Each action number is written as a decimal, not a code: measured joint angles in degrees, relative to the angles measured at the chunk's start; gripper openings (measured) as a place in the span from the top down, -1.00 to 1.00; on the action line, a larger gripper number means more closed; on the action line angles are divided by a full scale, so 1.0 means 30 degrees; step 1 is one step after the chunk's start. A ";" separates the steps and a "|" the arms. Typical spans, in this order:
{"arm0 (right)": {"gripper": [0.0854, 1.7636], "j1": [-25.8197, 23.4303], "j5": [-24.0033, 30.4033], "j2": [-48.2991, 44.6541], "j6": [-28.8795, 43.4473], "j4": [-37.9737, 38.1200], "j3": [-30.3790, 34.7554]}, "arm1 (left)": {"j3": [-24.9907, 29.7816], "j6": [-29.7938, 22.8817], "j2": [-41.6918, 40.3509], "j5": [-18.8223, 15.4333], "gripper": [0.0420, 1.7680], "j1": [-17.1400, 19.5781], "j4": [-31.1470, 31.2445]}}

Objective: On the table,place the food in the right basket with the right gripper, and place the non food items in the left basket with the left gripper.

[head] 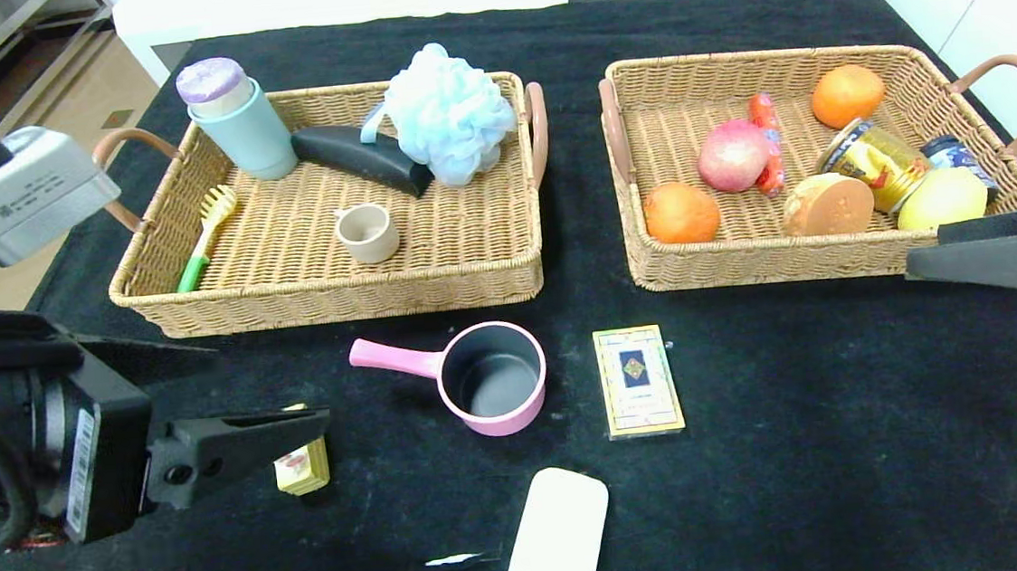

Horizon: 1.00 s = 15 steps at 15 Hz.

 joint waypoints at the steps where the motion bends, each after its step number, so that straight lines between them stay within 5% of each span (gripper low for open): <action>1: -0.92 0.0000 0.0008 -0.0008 -0.0012 0.0000 0.0000 | -0.0467 -0.0488 0.0081 0.0545 -0.94 0.0000 0.0918; 9: -0.92 0.0008 0.0000 -0.0081 0.0000 0.0016 0.0020 | -0.1873 -0.4738 0.2101 0.4210 -0.94 0.0293 0.3690; 15: -0.92 0.0008 0.0000 -0.0280 0.0024 0.0024 0.0012 | -0.1597 -0.7408 0.3572 0.4246 -0.94 0.0845 0.3856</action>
